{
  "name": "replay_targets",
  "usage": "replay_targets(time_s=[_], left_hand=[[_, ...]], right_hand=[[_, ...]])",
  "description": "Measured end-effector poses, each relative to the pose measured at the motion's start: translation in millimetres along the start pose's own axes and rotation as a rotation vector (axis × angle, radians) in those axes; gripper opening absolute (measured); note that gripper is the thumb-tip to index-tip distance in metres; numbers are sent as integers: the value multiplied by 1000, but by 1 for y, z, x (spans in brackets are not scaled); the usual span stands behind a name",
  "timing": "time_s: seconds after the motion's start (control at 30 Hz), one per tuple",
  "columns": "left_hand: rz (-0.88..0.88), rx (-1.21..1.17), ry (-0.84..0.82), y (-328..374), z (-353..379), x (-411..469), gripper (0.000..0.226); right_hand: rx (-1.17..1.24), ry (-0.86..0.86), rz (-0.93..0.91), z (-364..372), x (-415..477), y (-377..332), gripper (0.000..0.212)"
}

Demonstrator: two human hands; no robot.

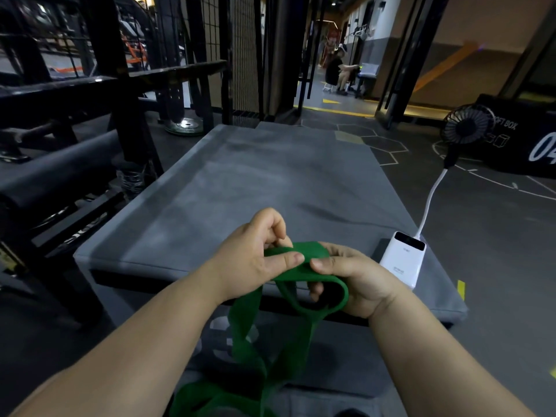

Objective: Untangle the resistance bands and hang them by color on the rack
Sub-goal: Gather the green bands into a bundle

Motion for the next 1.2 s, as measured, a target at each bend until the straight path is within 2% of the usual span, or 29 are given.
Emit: replay_targets(time_s=[0.07,0.13,0.23,0.3,0.33,0.43,0.5,0.57,0.7,0.8,0.87,0.93,1.1,1.2], left_hand=[[-34,-65,-13,-5,4,1,49],[-102,-157,-99,-12,12,-1,61],[-147,-91,-203,-21,20,-4,67],[-153,-73,-215,-25,19,-5,58],[-157,-85,-215,-26,18,-4,53],[-192,-163,-199,-28,15,-5,46],[-212,-173,-189,-29,14,-5,43],[-222,-144,-193,-31,14,-5,40],[-240,24,-183,-36,11,-3,28],[-266,64,-192,-32,10,-4,13],[-272,-22,-209,-30,10,-6,22],[-282,-204,-215,-31,7,-9,29],[-238,-575,-89,-28,-8,-3,37],[-200,-692,-98,-19,-4,-1,43]], right_hand=[[5,43,-47,-2,0,-6,46],[10,88,-101,-5,-1,-14,40],[21,130,-164,-12,-2,-22,53],[2,135,-190,-13,-2,-24,66],[0,143,-193,-13,-3,-24,65],[37,156,-210,-12,-6,-27,33],[49,161,-220,-12,-7,-29,24],[24,173,-227,-12,-8,-29,25],[32,192,-271,-19,-8,-34,53],[32,163,-322,-24,-12,-43,47],[33,163,-334,-27,-13,-45,47],[22,154,-336,-28,-14,-45,51],[-55,129,-210,-28,-13,-31,85],[-62,54,-128,-20,-10,-17,81]])
Point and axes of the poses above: each hand's wrist, its own x-axis towards the middle knuckle, its own z-axis out of the palm, y = z × x, the point moved 8 cm from there along x, towards the middle knuckle, and after that the axes turned 1 degree about -x, right-handed, at the moved point
